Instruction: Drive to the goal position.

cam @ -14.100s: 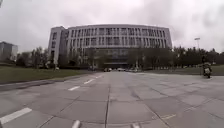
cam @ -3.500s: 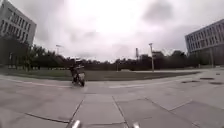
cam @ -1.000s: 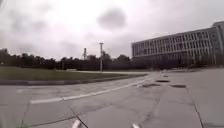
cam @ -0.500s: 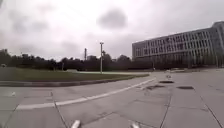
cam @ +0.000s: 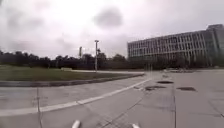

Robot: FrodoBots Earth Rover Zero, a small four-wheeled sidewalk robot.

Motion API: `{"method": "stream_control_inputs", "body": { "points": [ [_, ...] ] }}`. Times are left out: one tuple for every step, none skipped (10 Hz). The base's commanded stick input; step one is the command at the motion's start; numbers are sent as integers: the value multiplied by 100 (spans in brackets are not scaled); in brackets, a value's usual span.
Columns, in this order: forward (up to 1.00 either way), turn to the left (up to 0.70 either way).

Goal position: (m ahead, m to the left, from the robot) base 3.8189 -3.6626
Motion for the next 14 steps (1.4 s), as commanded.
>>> {"method": "stream_control_inputs", "body": {
  "points": [
    [70,-33],
    [70,-33],
    [70,-33],
    [70,-33],
    [70,-33],
    [70,-33],
    [70,-33],
    [70,-33],
    [70,-33],
    [70,-33],
    [70,-33],
    [70,-33],
    [70,-33],
    [70,-33]
  ]
}}
